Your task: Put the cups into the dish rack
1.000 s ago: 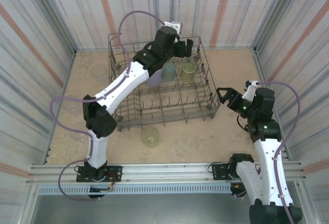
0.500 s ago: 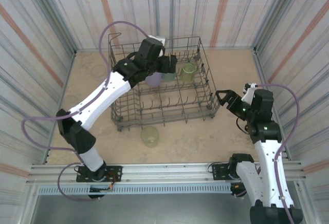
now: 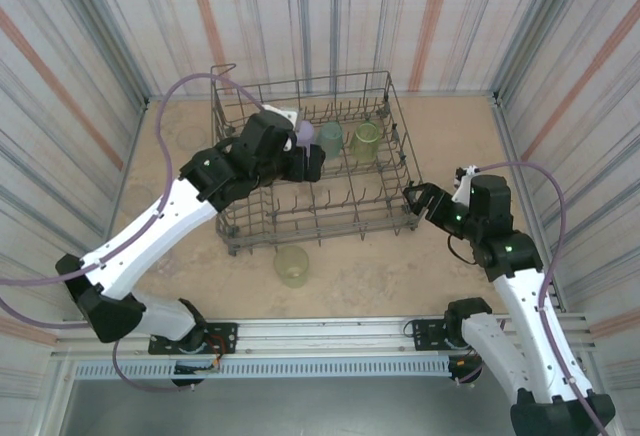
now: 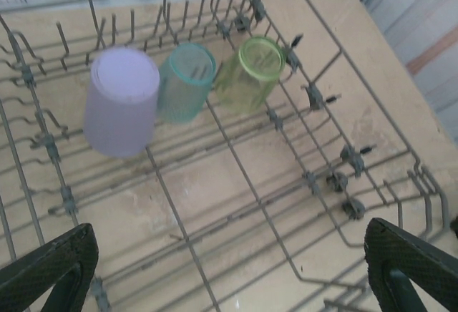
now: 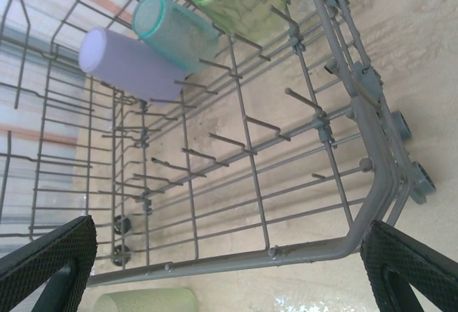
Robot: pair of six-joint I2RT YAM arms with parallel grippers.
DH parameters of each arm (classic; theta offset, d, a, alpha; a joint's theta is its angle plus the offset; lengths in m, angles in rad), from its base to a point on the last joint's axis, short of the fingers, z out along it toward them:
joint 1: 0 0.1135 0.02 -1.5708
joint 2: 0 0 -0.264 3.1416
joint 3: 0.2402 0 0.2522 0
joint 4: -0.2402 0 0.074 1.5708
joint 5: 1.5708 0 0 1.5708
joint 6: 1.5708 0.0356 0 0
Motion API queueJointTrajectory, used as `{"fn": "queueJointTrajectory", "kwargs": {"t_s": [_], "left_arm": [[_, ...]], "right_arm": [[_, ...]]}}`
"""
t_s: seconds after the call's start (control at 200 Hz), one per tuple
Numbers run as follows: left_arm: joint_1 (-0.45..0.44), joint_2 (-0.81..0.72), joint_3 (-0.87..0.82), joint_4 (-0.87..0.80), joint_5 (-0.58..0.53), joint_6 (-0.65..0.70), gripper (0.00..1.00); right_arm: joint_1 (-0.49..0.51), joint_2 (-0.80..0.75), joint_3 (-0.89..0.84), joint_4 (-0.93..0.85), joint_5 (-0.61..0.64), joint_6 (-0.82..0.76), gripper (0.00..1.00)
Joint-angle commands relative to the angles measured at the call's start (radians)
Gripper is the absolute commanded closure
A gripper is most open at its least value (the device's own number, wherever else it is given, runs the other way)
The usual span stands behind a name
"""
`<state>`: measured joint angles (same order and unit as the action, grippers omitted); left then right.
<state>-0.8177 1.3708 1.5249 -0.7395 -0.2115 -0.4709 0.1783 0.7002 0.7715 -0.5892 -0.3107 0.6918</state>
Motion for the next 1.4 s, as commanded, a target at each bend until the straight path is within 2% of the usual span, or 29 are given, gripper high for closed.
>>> {"fn": "queueJointTrajectory", "kwargs": {"t_s": [0.0, 0.21, 0.361, 0.726, 0.882, 1.052, 1.397], "left_arm": [[-0.043, -0.069, -0.032, -0.071, -0.047, -0.06, 0.01], [-0.193, -0.112, -0.086, -0.114, -0.138, -0.141, 0.01], [-0.279, -0.125, -0.15, -0.125, -0.154, -0.216, 0.02], [-0.436, -0.156, -0.288, -0.154, -0.232, -0.371, 0.21], [-0.456, -0.145, -0.325, -0.169, -0.236, -0.403, 0.28], [-0.457, -0.112, -0.352, -0.189, -0.231, -0.424, 0.45], [-0.483, -0.003, -0.394, -0.18, -0.197, -0.494, 0.5]], "right_arm": [[0.026, 0.0, 0.041, -0.066, 0.065, 0.021, 0.01], [0.039, -0.047, 0.048, -0.117, 0.099, 0.03, 0.01], [0.039, -0.074, 0.051, -0.144, 0.117, 0.029, 0.01], [0.039, -0.088, 0.035, -0.155, 0.117, 0.027, 0.01], [0.041, -0.091, 0.019, -0.144, 0.111, 0.036, 0.01], [0.041, -0.091, 0.016, -0.147, 0.116, 0.036, 0.01], [0.043, -0.088, -0.001, -0.138, 0.116, 0.041, 0.01]]}}
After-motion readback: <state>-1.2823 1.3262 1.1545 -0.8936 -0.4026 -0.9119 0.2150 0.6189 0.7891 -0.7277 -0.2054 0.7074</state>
